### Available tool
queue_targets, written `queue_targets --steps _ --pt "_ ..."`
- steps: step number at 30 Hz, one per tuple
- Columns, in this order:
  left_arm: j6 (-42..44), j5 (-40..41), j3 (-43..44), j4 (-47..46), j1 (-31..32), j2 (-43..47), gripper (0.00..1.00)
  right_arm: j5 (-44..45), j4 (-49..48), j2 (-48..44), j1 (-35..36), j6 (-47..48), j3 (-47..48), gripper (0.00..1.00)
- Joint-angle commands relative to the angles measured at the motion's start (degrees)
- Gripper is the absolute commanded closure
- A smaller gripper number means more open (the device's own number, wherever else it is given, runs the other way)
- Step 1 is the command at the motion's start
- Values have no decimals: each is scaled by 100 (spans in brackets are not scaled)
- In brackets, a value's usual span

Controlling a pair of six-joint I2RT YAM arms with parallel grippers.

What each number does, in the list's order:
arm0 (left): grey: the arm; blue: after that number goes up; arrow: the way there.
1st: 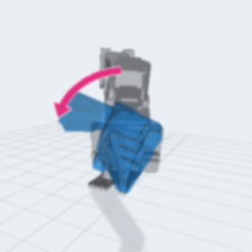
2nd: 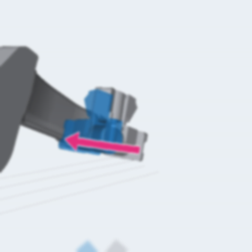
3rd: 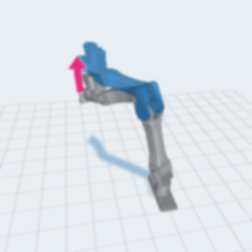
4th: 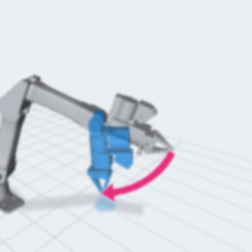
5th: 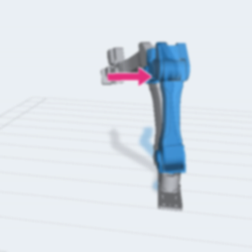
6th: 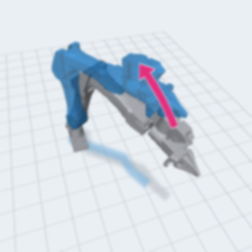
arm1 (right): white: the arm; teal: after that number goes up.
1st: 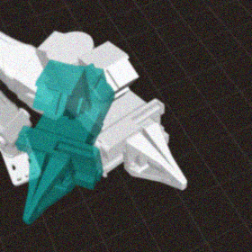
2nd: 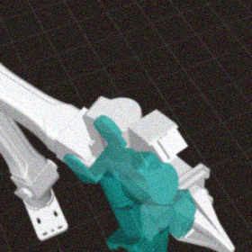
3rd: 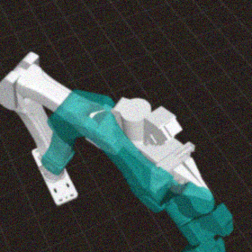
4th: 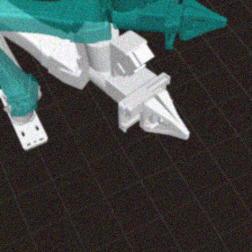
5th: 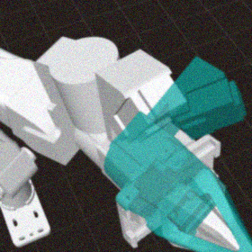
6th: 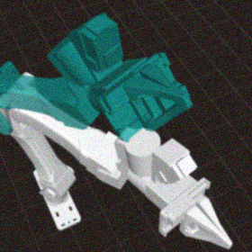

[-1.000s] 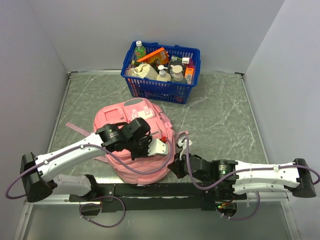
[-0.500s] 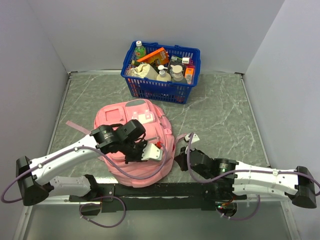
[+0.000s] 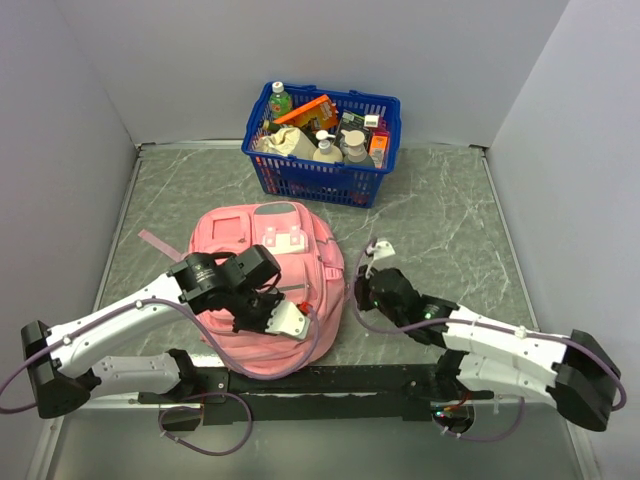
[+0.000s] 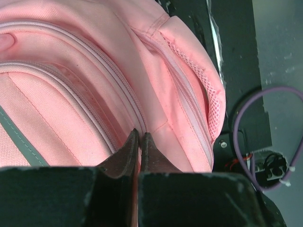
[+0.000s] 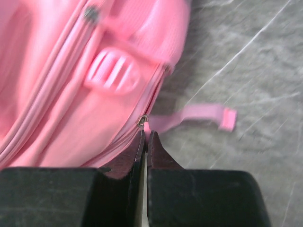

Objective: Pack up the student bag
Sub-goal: Zip the student bag at the center of the board.

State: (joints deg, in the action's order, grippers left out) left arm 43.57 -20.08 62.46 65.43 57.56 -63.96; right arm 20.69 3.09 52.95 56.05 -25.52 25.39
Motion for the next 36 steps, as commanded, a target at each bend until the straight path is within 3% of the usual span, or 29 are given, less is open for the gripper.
queue_targets --steps 1,5,10,16,17,19,20,22,23,25,28,31,34,36 --pt "266 -295 126 1200 27 218 99 24 -757 723 -674 591 352 100" --pt "213 -137 267 1025 27 183 99 -170 -995 1304 -903 680 765 100" --pt "-181 153 521 59 27 -45 99 -214 -803 1377 -1078 627 1082 100" --pt "-375 -5 2066 -987 27 -1309 96 -302 -336 1007 -1490 574 1380 100" --pt "-428 12 2887 -979 36 -1912 64 -302 -22 1024 -1579 566 1477 100" --pt "-779 144 3927 -596 36 -2574 19 -328 252 1173 -1929 539 1810 100" --pt "-797 214 5011 -323 36 -3178 4 -372 506 1252 -2071 548 1916 100" --pt "-754 354 5836 265 27 -3578 4 -390 779 1454 -2282 557 2249 100" --pt "-754 512 6153 277 -8 -3657 4 -399 859 1499 -2326 618 2312 85" --pt "-937 654 5999 24 -104 -3440 4 -460 1035 1508 -2405 644 2392 76" --pt "-1386 759 5375 -714 -613 -2702 3 -785 1114 1394 -2730 601 2436 52" --pt "-1834 629 5067 -1119 -1499 -2043 4 -1066 1351 1420 -3012 469 2707 38" --pt "-2282 619 4332 -1593 -2877 -1508 3 -1216 1536 1306 -2986 320 2867 23" --pt "-2545 793 3821 -2067 -3302 -1182 4 -1252 1475 1009 -2785 319 2762 12"
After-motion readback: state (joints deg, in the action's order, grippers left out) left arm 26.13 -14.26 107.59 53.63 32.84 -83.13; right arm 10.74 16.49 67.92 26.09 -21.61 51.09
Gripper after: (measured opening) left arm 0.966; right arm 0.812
